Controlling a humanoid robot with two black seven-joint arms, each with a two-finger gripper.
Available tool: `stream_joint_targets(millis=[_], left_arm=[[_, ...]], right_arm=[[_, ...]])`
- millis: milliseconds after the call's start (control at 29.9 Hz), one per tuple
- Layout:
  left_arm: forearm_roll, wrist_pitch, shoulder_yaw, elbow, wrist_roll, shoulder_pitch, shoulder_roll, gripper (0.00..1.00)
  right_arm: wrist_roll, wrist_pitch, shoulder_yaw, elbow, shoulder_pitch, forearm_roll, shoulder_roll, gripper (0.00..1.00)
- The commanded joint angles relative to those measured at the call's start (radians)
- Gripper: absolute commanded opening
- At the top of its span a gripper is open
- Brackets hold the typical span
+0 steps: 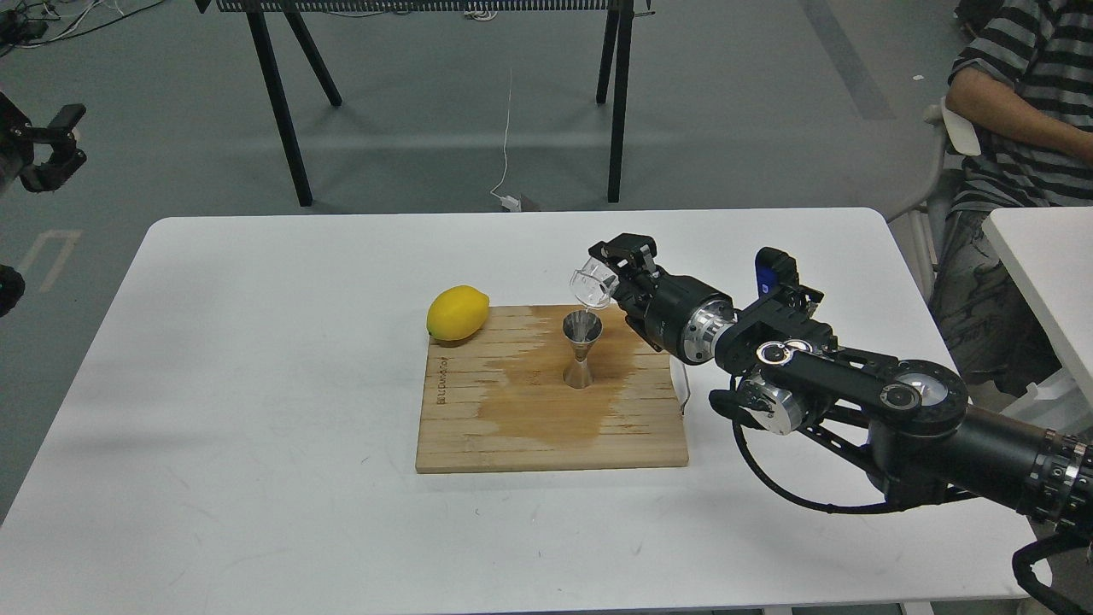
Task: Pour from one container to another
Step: 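Tilt the glass cup with the right gripper to pour into the jigger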
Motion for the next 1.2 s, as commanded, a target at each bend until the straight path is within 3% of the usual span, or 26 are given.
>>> stream_joint_targets(millis=[0, 1170], left_arm=[[-0.001, 0.0, 0.0, 0.0, 0.0, 0.0, 0.0, 0.99], [0.0, 0.0, -0.002, 0.0, 0.003, -0.002, 0.006, 0.99]], right_arm=[[0.002, 0.0, -0.029, 0.0, 0.016, 0.0, 0.0, 0.16], [0.012, 0.008, -0.046, 0.0, 0.035, -0.048, 0.0, 0.17]])
